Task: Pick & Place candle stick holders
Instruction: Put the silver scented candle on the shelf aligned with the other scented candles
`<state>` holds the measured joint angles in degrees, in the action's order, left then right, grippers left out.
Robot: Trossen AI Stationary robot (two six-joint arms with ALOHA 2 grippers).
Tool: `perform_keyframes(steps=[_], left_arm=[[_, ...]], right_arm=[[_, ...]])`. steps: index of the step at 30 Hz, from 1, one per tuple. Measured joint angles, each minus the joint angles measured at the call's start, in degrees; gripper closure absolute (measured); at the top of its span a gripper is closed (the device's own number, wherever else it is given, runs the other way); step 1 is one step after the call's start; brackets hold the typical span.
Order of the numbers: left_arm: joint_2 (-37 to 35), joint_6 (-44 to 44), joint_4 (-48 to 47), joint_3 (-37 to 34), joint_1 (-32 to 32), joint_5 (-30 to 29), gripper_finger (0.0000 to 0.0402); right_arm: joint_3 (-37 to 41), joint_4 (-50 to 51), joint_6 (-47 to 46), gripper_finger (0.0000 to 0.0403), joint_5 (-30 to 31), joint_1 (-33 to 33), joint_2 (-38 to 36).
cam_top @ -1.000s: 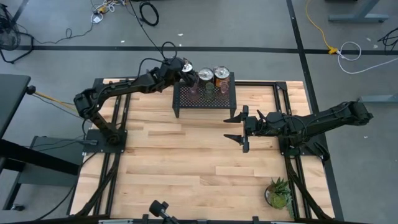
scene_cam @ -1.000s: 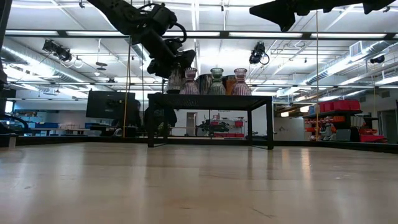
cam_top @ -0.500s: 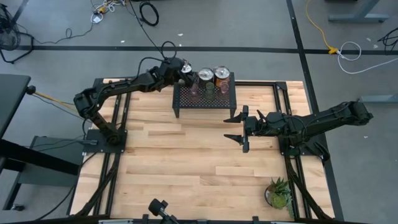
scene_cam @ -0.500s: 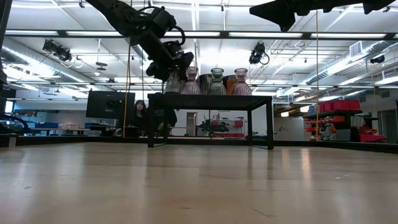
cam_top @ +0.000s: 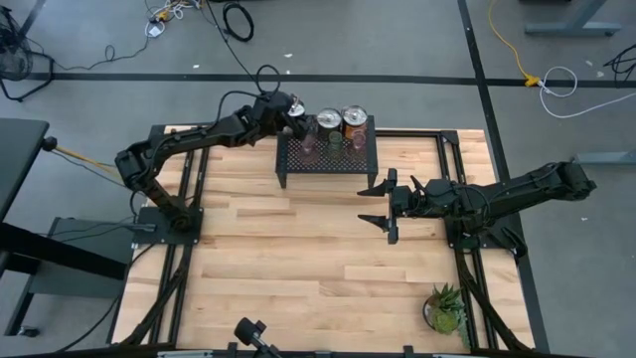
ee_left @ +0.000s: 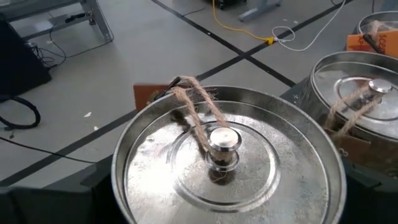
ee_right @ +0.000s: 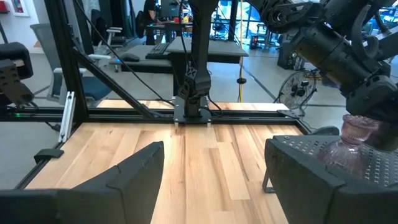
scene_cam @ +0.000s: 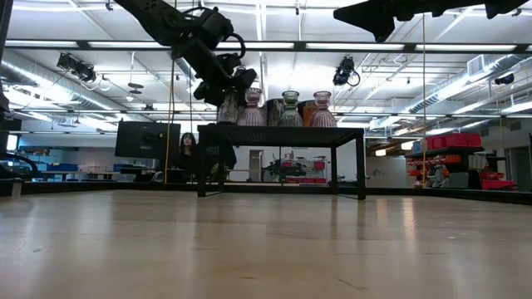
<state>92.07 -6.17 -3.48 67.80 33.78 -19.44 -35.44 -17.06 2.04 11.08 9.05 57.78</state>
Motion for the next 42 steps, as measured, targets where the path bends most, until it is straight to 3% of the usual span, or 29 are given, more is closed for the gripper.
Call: perform_keyframes(steps=[15, 31, 42], left_arm=[[-1.37, -0.42, 1.76, -0.19, 0.11, 2.13, 0.0042], [-1.72, 1.20, -2.58, -0.01, 0.52, 1.16, 0.0042], [-5.49, 4.43, -3.73, 0.12, 0.64, 6.04, 0.0042]], right_arm=[[0.00, 0.02, -0.01, 0.0124, 0.00, 0.00, 0.02], [0.00, 0.00, -0.01, 0.0124, 0.01, 0.00, 0.02], [0.00, 0.00, -0.01, 0.0124, 0.00, -0.02, 0.01]])
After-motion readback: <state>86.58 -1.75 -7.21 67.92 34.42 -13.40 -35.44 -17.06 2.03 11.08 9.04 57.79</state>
